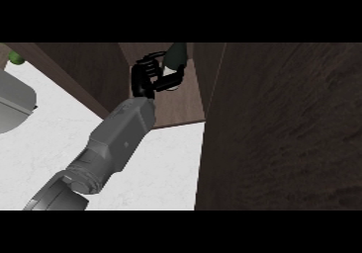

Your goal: Pick up the wine, place it into the cabinet and close the cabinet

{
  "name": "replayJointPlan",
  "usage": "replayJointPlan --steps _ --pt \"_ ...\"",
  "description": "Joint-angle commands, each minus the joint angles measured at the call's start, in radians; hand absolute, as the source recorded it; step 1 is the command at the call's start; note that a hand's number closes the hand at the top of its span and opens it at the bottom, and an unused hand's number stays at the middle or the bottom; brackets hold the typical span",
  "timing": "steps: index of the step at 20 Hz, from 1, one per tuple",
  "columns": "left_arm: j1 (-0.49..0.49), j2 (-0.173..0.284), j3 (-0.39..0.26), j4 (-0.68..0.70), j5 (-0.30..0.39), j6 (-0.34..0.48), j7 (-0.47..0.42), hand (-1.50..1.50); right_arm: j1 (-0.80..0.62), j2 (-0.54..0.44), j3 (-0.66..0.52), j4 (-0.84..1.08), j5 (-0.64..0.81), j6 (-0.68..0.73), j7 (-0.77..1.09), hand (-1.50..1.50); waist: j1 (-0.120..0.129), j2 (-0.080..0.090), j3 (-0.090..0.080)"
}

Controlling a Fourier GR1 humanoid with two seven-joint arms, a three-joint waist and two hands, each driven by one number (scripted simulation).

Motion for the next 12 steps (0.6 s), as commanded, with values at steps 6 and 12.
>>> replayJointPlan --steps 6,12 --pt "-0.061 0.033 -0.004 0.066 -0.019 0.043 0.04 1.5 0.026 -0.004 -0.007 -0.039 -0.021 0.006 0.011 -1.5 -0.013 0.007 0.001" --pt "-0.039 0.063 -0.128 0.1 -0.148 0.167 0.009 1.5 0.004 -0.01 -0.022 -0.012 -0.032 0.022 -0.01 -1.5 0.002 0.01 0.003"
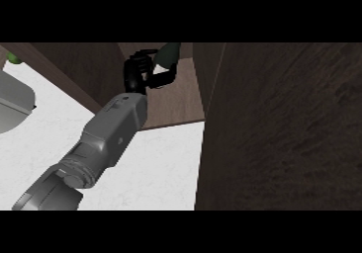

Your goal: Pick up the wine, place it into the cabinet and close the cabinet

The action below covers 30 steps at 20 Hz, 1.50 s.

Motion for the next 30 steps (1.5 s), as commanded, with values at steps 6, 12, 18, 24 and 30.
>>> replayJointPlan --steps 6,12,18,24,30 --pt "0.038 0.066 -0.084 0.018 -0.089 0.14 0.007 1.5 -0.02 0.002 0.007 -0.012 -0.015 -0.003 0.013 -1.5 -0.007 0.011 -0.003" --pt "0.056 0.085 -0.099 0.018 -0.108 0.172 0.056 1.5 -0.021 0.003 0.022 -0.018 -0.013 0.004 0.013 -1.5 -0.016 0.015 -0.004" --pt "0.076 0.093 -0.114 0.018 -0.126 0.113 0.074 -1.5 -0.01 0.009 0.021 -0.043 -0.026 0.006 0.016 -1.5 -0.024 0.012 -0.004" --pt "0.068 0.074 -0.106 0.018 -0.119 0.117 0.083 -1.5 -0.039 0.007 0.023 -0.006 -0.002 -0.001 0.01 -1.5 -0.011 0.014 -0.006" --pt "0.082 0.129 -0.111 0.018 -0.125 0.062 0.069 -1.5 -0.014 0.006 0.012 -0.008 -0.011 0.012 -0.004 -1.5 0.002 0.014 -0.004"
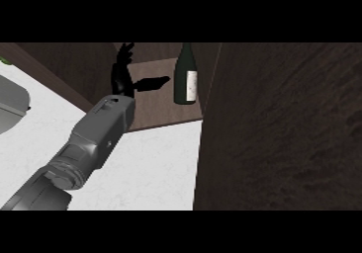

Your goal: Pick up the wine, place it into the cabinet and close the cabinet

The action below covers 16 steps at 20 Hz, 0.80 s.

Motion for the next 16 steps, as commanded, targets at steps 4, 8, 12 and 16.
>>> replayJointPlan --steps 4,8,12,16 --pt "0.022 0.09 -0.043 0.017 -0.048 -0.092 -0.051 -1.5 0.004 -0.001 0.003 -0.021 -0.008 0.0 0.009 -1.5 0.032 -0.011 0.0" --pt "0.013 0.08 -0.072 0.001 -0.075 -0.218 -0.045 -1.5 -0.016 0.0 0.0 -0.011 0.003 -0.014 0.014 -1.5 0.043 -0.017 -0.001" --pt "0.004 0.084 -0.015 -0.088 -0.019 -0.38 -0.113 -1.5 0.004 0.001 -0.01 -0.039 -0.012 -0.022 0.025 -1.5 0.069 -0.035 0.0" --pt "0.021 0.068 0.046 -0.152 0.035 -0.544 -0.192 -1.5 0.017 -0.018 -0.035 -0.054 0.003 -0.039 0.052 -1.5 0.096 -0.049 0.001"
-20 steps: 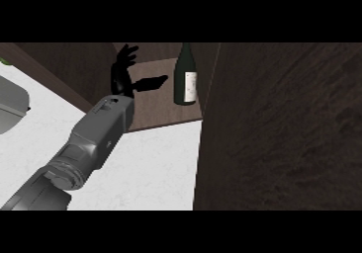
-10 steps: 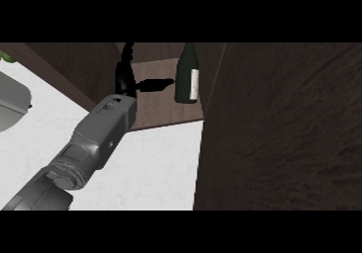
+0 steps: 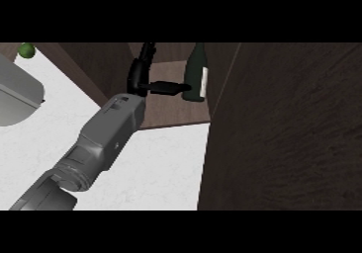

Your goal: Pick up the wine, place it into the cabinet and close the cabinet

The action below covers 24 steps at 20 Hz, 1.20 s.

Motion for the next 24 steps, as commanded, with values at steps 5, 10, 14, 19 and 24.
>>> replayJointPlan --steps 5,10,14,19,24 --pt "-0.006 0.068 0.073 -0.079 0.052 -0.241 -0.062 -1.5 0.005 -0.029 -0.018 -0.047 0.021 -0.035 0.065 -1.5 0.079 -0.04 0.01" --pt "0.005 0.018 0.065 -0.152 0.032 -0.249 0.033 -1.5 0.001 -0.043 -0.021 -0.086 0.026 -0.073 0.116 -1.5 0.104 -0.051 0.011" --pt "0.048 -0.012 0.023 -0.287 -0.011 -0.155 0.038 -1.5 -0.009 -0.052 -0.026 -0.032 0.051 -0.08 0.097 -1.5 0.134 -0.063 0.011" --pt "0.154 -0.035 -0.032 -0.533 -0.037 -0.106 0.144 -1.5 -0.031 -0.05 0.009 -0.038 0.08 -0.104 0.119 -1.5 0.136 -0.061 0.011" --pt "0.226 -0.06 -0.163 -0.807 -0.019 0.068 0.275 -1.5 -0.002 -0.052 0.014 -0.086 0.06 -0.096 0.124 -1.5 0.125 -0.064 0.011"
